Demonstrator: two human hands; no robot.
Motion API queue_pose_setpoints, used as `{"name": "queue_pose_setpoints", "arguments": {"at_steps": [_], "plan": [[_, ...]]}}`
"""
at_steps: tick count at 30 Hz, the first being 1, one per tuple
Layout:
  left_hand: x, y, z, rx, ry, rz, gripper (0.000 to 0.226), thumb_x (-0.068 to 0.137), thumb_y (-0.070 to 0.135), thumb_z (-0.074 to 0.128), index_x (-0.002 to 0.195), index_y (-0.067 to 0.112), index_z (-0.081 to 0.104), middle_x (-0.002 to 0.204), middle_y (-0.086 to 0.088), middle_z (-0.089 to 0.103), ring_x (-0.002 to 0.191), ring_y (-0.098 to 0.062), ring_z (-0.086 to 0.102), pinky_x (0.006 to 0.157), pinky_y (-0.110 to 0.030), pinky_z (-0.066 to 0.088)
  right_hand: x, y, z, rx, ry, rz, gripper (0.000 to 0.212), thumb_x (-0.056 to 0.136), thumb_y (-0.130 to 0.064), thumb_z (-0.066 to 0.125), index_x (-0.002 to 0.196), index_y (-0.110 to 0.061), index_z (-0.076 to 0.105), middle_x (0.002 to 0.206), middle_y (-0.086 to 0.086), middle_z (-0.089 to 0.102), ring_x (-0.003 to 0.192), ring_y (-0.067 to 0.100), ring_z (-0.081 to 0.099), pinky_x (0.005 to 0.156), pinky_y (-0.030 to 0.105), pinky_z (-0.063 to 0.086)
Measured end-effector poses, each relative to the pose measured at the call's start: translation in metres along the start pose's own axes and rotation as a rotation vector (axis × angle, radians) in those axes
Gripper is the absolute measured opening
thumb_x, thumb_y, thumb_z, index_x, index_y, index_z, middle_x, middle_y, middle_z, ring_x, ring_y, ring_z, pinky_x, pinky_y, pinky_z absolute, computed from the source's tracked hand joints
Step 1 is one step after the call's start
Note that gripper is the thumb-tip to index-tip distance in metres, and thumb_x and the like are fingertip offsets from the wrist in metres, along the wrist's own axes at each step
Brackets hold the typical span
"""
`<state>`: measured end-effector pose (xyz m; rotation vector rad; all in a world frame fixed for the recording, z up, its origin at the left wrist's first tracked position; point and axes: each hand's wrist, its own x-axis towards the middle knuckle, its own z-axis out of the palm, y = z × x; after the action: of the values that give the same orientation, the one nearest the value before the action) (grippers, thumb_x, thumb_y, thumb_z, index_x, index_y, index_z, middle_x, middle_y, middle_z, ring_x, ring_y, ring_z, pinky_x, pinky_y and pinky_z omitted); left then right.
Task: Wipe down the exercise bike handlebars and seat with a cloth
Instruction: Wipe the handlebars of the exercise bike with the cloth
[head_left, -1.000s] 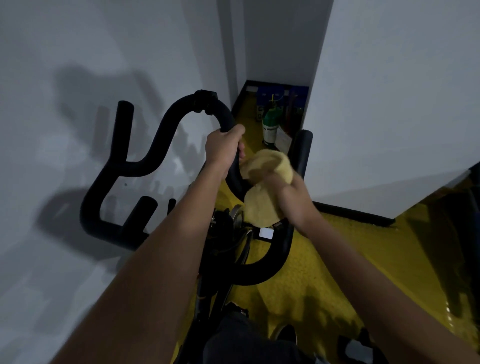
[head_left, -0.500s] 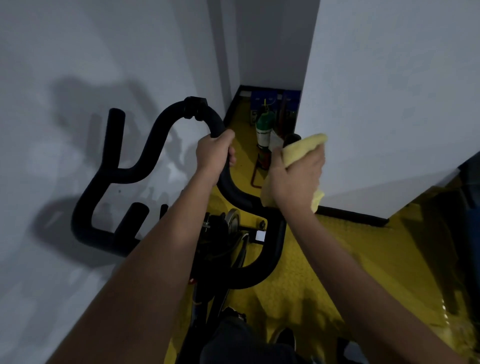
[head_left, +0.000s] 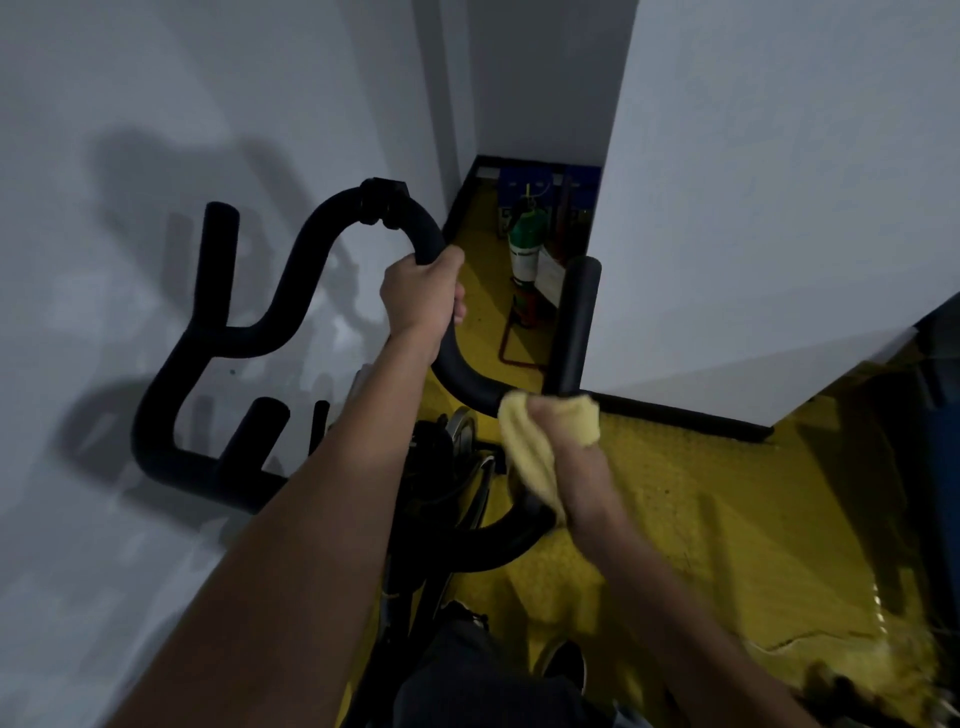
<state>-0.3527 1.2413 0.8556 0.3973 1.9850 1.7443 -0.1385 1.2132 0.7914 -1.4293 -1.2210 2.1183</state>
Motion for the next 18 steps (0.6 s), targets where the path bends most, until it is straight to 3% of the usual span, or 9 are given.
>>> {"name": "queue_pose_setpoints", "arguments": {"at_steps": [2, 4, 6, 13, 18], "plan": [[0.001, 0.000, 0.000, 0.016, 0.000, 0.008, 0.018, 0.084, 0.022, 0.062, 0.071, 0.012, 0.056, 0.057, -0.004, 0.057, 0.045, -0.016, 0.049, 0.048, -0.027, 0.044, -0.016, 0.014, 0.002, 0.013, -0.037, 0.003, 0.046, 0.080, -0.054, 0.078, 0.111, -0.021, 0.067, 0.101, 0.006, 0.077, 0.088, 0.024, 0.075, 0.066, 0.037, 0.062], [0.001, 0.000, -0.001, 0.046, 0.008, 0.019, 0.018, 0.083, 0.023, 0.061, 0.071, 0.011, 0.057, 0.057, -0.003, 0.058, 0.045, -0.016, 0.051, 0.049, -0.027, 0.045, -0.013, 0.014, 0.008, -0.017, 0.016, -0.079, 0.050, 0.077, -0.054, 0.081, 0.114, -0.026, 0.064, 0.105, 0.000, 0.076, 0.095, 0.021, 0.074, 0.083, 0.044, 0.062], [0.004, 0.000, -0.002, 0.067, 0.025, 0.023, 0.018, 0.083, 0.025, 0.061, 0.072, 0.011, 0.057, 0.058, -0.003, 0.059, 0.046, -0.015, 0.052, 0.050, -0.027, 0.046, 0.004, 0.002, 0.014, -0.122, 0.135, -0.209, 0.055, 0.079, -0.061, 0.077, 0.120, -0.029, 0.057, 0.109, -0.006, 0.070, 0.099, 0.015, 0.069, 0.090, 0.047, 0.060], [0.009, 0.002, -0.003, 0.055, 0.047, 0.008, 0.018, 0.083, 0.025, 0.061, 0.075, 0.009, 0.058, 0.058, -0.004, 0.060, 0.044, -0.015, 0.053, 0.048, -0.026, 0.046, 0.064, -0.075, 0.030, -0.301, 0.405, -0.510, 0.054, 0.084, -0.068, 0.065, 0.111, -0.023, 0.053, 0.097, -0.007, 0.064, 0.092, 0.015, 0.064, 0.085, 0.044, 0.058], [0.005, 0.001, -0.003, -0.016, 0.031, -0.007, 0.016, 0.083, 0.023, 0.062, 0.079, 0.008, 0.061, 0.058, -0.004, 0.058, 0.044, -0.015, 0.052, 0.046, -0.026, 0.045, 0.066, -0.069, 0.030, -0.276, 0.435, -0.453, 0.073, 0.066, -0.082, 0.070, 0.103, -0.021, 0.063, 0.091, -0.007, 0.071, 0.086, 0.012, 0.069, 0.080, 0.041, 0.061]]}}
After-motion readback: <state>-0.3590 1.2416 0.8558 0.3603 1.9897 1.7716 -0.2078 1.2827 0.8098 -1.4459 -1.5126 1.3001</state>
